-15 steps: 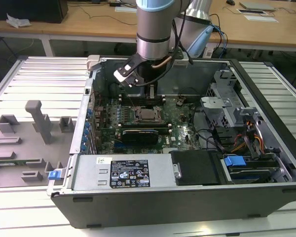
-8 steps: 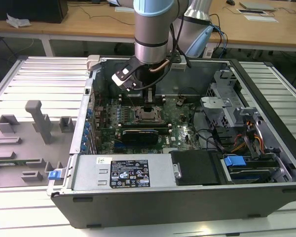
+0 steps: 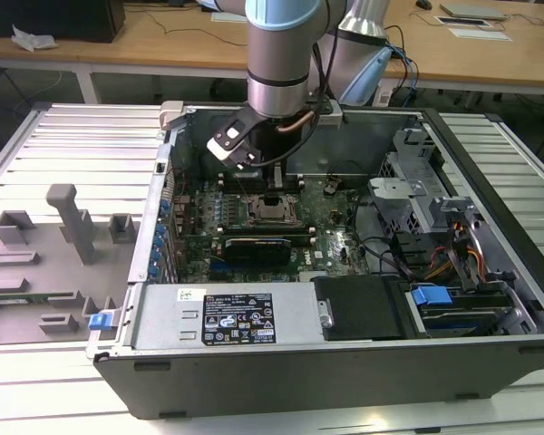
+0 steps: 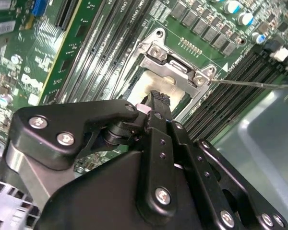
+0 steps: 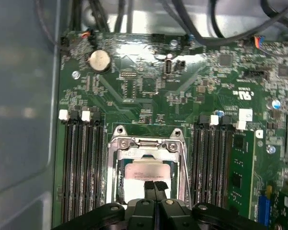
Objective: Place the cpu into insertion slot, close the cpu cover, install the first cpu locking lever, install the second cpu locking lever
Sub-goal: 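Close the cpu cover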
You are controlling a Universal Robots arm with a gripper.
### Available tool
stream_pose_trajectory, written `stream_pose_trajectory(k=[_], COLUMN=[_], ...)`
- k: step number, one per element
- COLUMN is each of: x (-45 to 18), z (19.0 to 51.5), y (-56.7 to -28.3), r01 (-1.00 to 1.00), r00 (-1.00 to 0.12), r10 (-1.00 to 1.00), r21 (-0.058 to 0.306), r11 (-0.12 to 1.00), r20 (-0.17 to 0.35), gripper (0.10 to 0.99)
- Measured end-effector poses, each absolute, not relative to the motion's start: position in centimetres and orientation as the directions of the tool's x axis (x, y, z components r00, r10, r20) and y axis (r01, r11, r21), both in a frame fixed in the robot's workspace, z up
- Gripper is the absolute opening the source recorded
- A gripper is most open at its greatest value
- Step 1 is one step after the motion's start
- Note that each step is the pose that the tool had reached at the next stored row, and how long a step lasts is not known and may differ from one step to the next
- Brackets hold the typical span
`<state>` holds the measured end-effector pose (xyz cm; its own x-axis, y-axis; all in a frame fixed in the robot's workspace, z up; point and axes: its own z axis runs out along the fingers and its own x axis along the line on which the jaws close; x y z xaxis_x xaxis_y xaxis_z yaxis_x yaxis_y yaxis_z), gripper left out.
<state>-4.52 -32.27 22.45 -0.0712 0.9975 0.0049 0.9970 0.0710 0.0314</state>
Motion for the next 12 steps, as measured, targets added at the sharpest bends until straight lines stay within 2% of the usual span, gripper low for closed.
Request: stream_pose_trajectory(k=[12], x=[-4.52], z=[22.44], y=[-32.27], r01=[0.936], r00=[-0.351], r10=[0.937], r21=[0.031], r11=[0.350], r20=[0.002], gripper=[0.106])
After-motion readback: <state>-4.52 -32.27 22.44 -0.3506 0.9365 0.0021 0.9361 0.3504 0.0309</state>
